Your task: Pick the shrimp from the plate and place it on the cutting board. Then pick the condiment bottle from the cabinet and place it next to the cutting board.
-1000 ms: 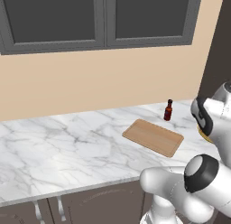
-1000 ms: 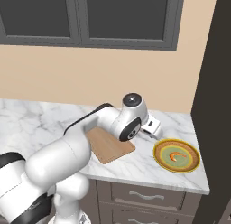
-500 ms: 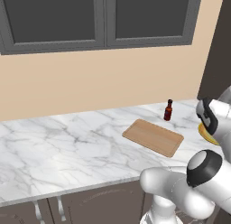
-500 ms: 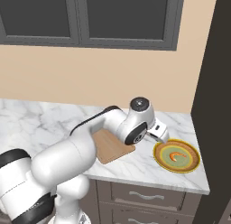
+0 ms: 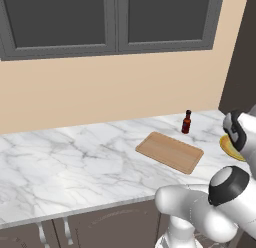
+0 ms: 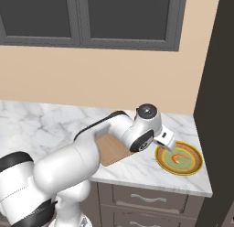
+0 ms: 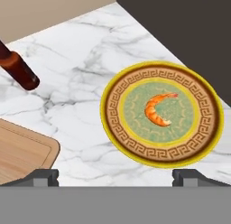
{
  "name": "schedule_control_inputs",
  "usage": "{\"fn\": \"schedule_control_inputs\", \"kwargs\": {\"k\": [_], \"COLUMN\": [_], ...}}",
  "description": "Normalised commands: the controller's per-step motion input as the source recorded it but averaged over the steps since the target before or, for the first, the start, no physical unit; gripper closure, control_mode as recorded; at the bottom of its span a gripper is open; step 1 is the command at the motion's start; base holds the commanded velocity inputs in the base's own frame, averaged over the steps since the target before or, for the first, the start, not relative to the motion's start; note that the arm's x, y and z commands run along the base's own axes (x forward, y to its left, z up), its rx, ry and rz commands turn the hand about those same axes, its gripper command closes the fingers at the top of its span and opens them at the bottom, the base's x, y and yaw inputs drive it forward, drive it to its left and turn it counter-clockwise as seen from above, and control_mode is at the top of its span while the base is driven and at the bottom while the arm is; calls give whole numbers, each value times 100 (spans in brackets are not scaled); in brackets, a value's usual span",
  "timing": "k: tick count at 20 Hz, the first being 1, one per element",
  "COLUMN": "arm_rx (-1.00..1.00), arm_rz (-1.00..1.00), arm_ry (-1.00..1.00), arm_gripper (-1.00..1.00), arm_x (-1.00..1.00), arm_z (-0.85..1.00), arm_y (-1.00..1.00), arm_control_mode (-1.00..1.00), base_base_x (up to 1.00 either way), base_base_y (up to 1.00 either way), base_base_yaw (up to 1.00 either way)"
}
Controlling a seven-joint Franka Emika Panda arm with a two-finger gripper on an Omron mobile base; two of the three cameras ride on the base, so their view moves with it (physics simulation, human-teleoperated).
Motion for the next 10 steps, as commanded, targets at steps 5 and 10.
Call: {"fn": "schedule_control_inputs", "kwargs": {"k": [5, 10], "arm_rx": [1, 0], "arm_rz": [0, 0], "arm_ry": [0, 0], "arm_gripper": [-100, -100], "arm_x": [-8, 0], "arm_z": [-15, -8], "arm_y": [-12, -12], "arm_control_mode": [-100, -100], "base_base_x": [0, 0], "base_base_y": [0, 0], "base_base_yaw": [0, 0]}}
